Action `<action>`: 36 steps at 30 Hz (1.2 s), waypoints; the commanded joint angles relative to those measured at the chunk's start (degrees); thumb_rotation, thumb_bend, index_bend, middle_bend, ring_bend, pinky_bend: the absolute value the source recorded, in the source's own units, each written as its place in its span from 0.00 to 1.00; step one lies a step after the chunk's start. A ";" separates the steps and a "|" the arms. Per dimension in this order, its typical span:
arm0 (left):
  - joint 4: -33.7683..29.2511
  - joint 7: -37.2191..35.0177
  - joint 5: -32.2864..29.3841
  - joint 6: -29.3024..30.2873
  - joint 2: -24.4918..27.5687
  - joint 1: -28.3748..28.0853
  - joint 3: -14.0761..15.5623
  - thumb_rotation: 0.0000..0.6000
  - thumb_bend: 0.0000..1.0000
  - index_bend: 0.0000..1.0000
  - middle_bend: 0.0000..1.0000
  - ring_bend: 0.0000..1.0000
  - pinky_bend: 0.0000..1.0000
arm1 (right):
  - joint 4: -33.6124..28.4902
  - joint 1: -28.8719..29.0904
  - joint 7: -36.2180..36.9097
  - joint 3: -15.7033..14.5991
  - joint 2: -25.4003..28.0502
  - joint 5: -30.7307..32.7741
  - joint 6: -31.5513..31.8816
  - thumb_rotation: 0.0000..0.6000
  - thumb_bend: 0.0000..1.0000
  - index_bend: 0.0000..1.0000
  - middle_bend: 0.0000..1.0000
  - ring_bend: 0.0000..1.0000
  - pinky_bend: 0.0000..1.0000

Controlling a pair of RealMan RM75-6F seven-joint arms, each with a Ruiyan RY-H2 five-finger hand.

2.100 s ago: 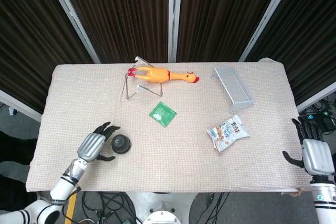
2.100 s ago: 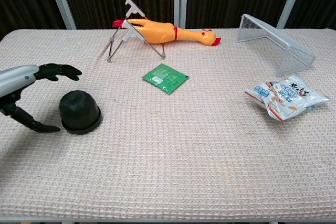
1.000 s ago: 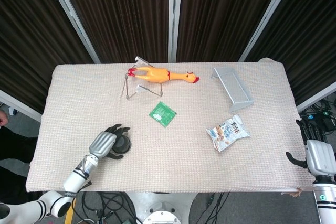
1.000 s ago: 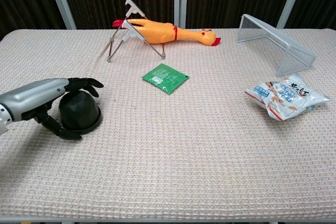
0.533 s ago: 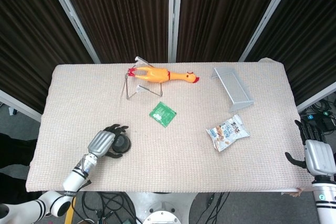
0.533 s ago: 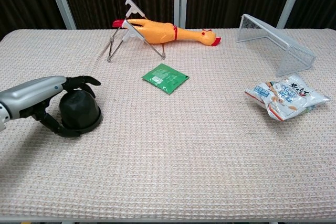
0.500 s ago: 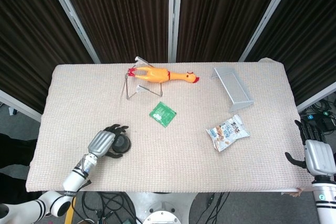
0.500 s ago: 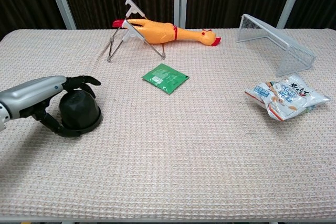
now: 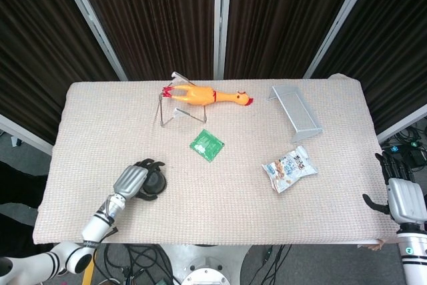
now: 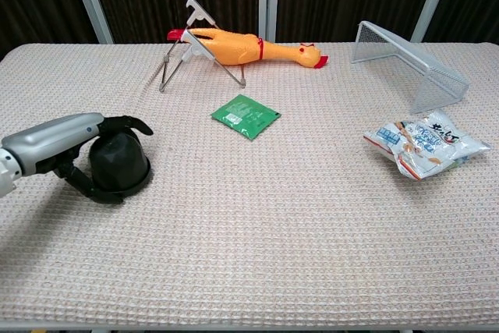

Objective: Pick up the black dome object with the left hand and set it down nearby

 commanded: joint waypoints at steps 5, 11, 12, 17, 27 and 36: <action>0.01 0.48 -0.58 -0.45 -0.02 -0.12 -0.01 1.00 0.10 0.20 0.32 0.18 0.29 | 0.03 -0.05 -0.02 -0.05 -0.01 -0.11 0.08 1.00 0.13 0.00 0.00 0.00 0.00; 0.20 0.41 -0.68 -0.45 0.12 -0.07 0.17 1.00 0.10 0.20 0.31 0.19 0.29 | 0.00 -0.05 -0.06 -0.06 0.05 0.08 -0.10 1.00 0.13 0.00 0.00 0.00 0.00; 0.13 0.38 -0.71 -0.47 0.24 -0.07 0.18 1.00 0.10 0.20 0.31 0.19 0.29 | 0.01 -0.04 -0.06 -0.05 0.05 0.11 -0.16 1.00 0.13 0.00 0.00 0.00 0.00; -0.27 0.41 -0.77 0.05 0.32 -0.06 -0.10 1.00 0.10 0.24 0.35 0.22 0.32 | 0.07 0.01 0.11 -0.06 0.03 0.17 -0.36 1.00 0.13 0.00 0.00 0.00 0.00; -2.72 -1.34 0.06 1.94 1.02 -0.18 -0.77 1.00 0.17 0.30 0.40 0.27 0.37 | 0.16 0.00 0.24 -0.01 0.11 0.34 -0.49 1.00 0.13 0.00 0.00 0.00 0.00; -7.03 0.77 -1.14 1.20 4.15 -1.54 -2.66 1.00 0.21 0.34 0.43 0.31 0.41 | 0.43 -0.03 0.96 0.05 0.18 0.44 -0.66 1.00 0.13 0.00 0.00 0.00 0.00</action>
